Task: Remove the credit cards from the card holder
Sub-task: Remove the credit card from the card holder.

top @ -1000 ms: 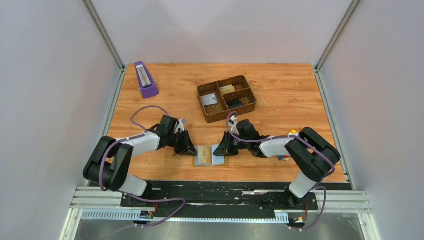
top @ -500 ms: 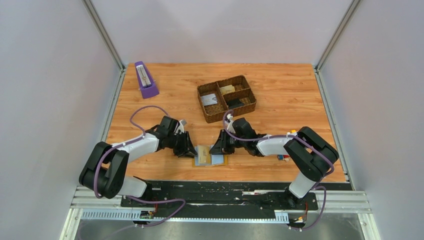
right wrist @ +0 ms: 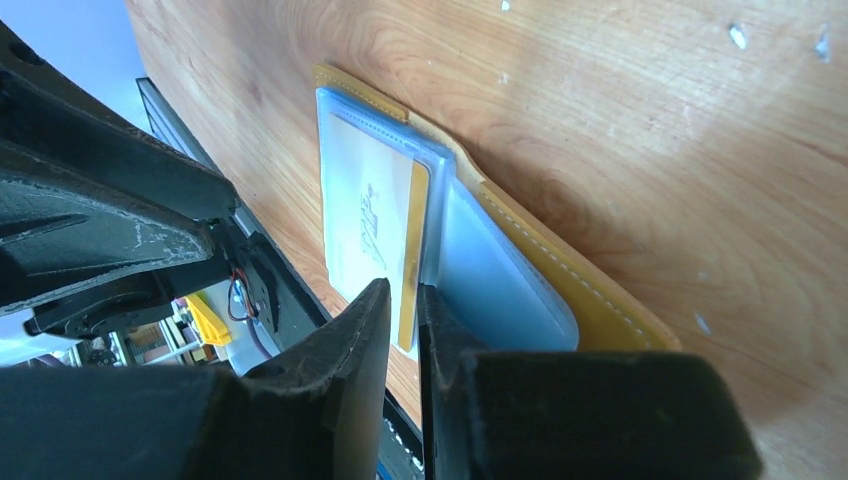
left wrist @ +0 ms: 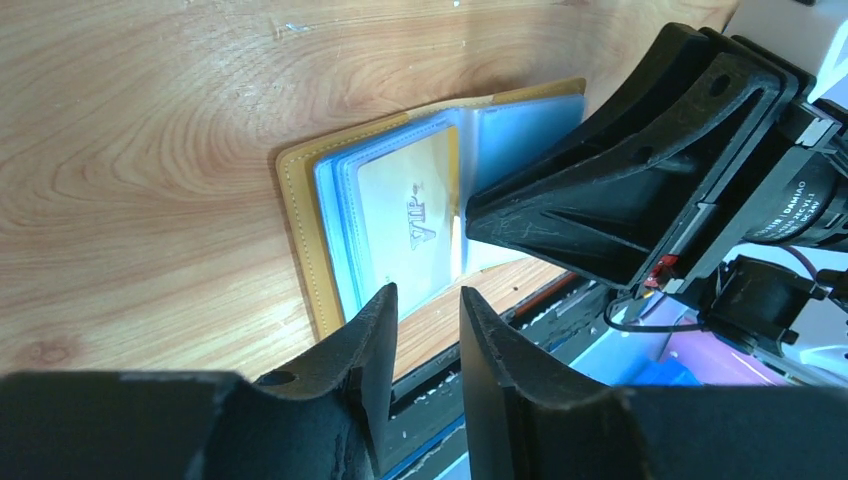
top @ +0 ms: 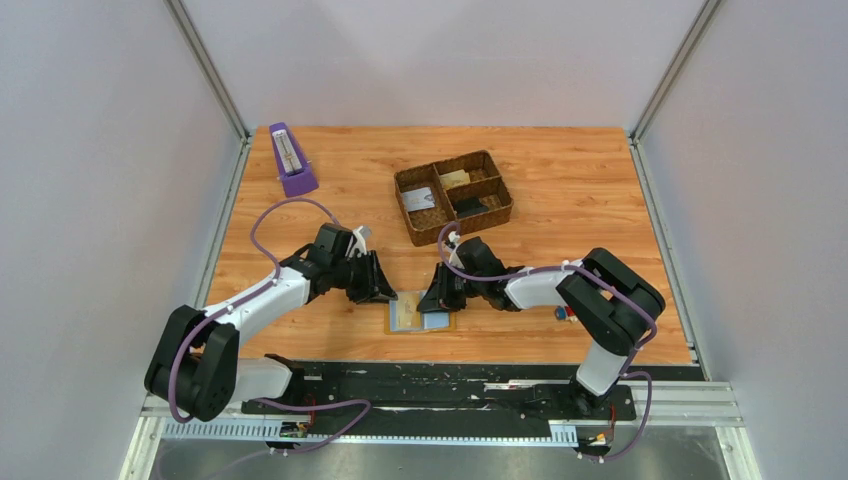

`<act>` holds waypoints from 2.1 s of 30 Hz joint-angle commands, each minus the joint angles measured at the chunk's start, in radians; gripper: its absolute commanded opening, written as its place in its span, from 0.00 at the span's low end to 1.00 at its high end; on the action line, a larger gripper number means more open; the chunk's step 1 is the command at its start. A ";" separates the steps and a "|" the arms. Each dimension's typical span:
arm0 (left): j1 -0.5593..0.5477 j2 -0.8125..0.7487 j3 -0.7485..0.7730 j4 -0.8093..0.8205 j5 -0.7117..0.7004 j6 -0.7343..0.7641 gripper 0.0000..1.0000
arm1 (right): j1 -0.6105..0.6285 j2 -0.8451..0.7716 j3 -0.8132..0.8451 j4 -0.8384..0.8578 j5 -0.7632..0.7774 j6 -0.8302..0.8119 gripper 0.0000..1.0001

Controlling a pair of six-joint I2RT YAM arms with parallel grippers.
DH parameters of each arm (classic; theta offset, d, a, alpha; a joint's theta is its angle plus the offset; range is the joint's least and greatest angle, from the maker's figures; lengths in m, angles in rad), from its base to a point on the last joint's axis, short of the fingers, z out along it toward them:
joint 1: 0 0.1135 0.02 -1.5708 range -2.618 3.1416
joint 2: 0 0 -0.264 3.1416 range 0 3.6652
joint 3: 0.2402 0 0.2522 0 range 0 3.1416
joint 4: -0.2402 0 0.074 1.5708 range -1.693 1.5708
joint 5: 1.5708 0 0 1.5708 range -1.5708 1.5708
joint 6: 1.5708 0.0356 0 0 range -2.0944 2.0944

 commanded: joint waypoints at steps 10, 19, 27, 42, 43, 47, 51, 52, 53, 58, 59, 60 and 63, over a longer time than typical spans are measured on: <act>-0.013 0.131 -0.038 0.176 0.060 -0.014 0.16 | 0.017 0.005 0.046 -0.050 0.064 -0.009 0.19; -0.020 0.201 -0.065 0.189 0.017 0.000 0.11 | 0.017 0.018 0.034 -0.035 0.056 0.005 0.20; -0.020 0.233 -0.082 0.193 0.001 0.007 0.11 | 0.014 0.036 0.014 0.037 0.014 0.018 0.19; -0.020 0.265 -0.052 0.113 -0.054 0.045 0.13 | -0.072 -0.040 -0.090 0.137 -0.090 -0.012 0.00; -0.020 0.268 -0.052 0.113 -0.053 0.046 0.13 | -0.076 -0.035 -0.092 0.151 -0.104 -0.004 0.00; -0.020 0.284 -0.053 0.115 -0.054 0.047 0.13 | -0.076 -0.016 -0.092 0.170 -0.122 0.003 0.03; -0.020 0.293 -0.052 0.117 -0.055 0.049 0.13 | -0.077 -0.013 -0.098 0.177 -0.122 0.005 0.00; -0.021 0.292 -0.053 0.116 -0.057 0.050 0.13 | -0.078 -0.015 -0.099 0.177 -0.122 0.005 0.00; -0.021 0.293 -0.052 0.116 -0.057 0.051 0.13 | -0.080 -0.018 -0.099 0.173 -0.120 0.005 0.00; -0.021 0.302 -0.047 0.109 -0.065 0.058 0.13 | -0.088 -0.057 -0.098 0.106 -0.090 -0.011 0.02; -0.022 0.305 -0.045 0.107 -0.065 0.059 0.13 | -0.091 -0.067 -0.099 0.088 -0.079 -0.016 0.01; -0.020 0.305 -0.045 0.107 -0.066 0.060 0.13 | -0.094 -0.077 -0.099 0.073 -0.070 -0.021 0.00; -0.021 0.307 -0.044 0.104 -0.072 0.063 0.13 | -0.106 -0.095 -0.106 0.055 -0.068 -0.033 0.00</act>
